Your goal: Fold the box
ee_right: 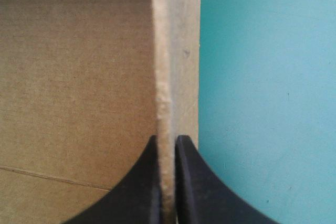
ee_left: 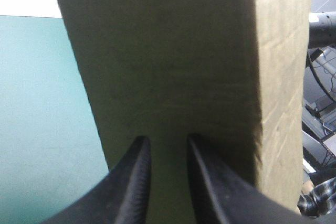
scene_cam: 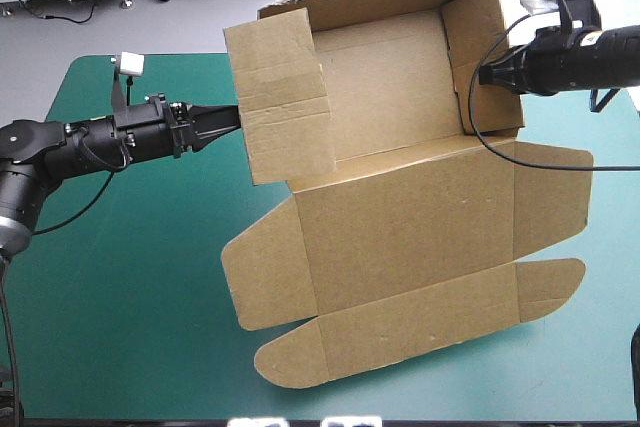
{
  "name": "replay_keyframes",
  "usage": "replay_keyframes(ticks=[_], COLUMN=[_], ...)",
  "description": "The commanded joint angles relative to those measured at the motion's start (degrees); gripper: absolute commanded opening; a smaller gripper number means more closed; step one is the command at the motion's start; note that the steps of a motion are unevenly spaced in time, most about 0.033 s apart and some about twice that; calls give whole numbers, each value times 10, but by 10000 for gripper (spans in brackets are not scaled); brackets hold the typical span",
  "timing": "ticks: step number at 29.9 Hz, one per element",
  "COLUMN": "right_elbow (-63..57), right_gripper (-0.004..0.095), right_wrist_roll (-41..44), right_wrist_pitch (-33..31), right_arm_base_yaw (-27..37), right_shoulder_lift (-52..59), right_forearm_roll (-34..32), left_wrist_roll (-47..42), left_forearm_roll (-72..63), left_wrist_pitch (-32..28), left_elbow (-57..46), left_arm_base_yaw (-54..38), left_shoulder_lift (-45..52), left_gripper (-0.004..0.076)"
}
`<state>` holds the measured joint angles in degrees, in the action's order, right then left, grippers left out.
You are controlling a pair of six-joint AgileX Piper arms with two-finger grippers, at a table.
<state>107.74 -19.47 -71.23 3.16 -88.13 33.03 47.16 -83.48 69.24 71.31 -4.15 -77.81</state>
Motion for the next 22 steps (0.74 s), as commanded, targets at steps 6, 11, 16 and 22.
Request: replay_keyframes(ticks=[6, 11, 16, 22], right_elbow=[15, 15, 15, 15], right_gripper=[-22, -21, -21, -17], right_wrist_roll=[13, 28, 48, 88], right_wrist_pitch=[14, 27, 49, 77], right_arm_base_yaw=[-33, -52, -78, -122], right_shoulder_lift=[19, 19, 19, 19], right_forearm_roll=[-10, -17, -31, -77], left_wrist_roll=[-11, -11, -11, -19], left_forearm_roll=[-72, -71, -63, -41], left_wrist_pitch=[43, 42, 42, 7], left_elbow=[16, 16, 16, 16], left_arm_base_yaw=[4, 4, 4, 4], left_shoulder_lift=[22, 25, 26, 26], left_gripper=[404, 436, 436, 435])
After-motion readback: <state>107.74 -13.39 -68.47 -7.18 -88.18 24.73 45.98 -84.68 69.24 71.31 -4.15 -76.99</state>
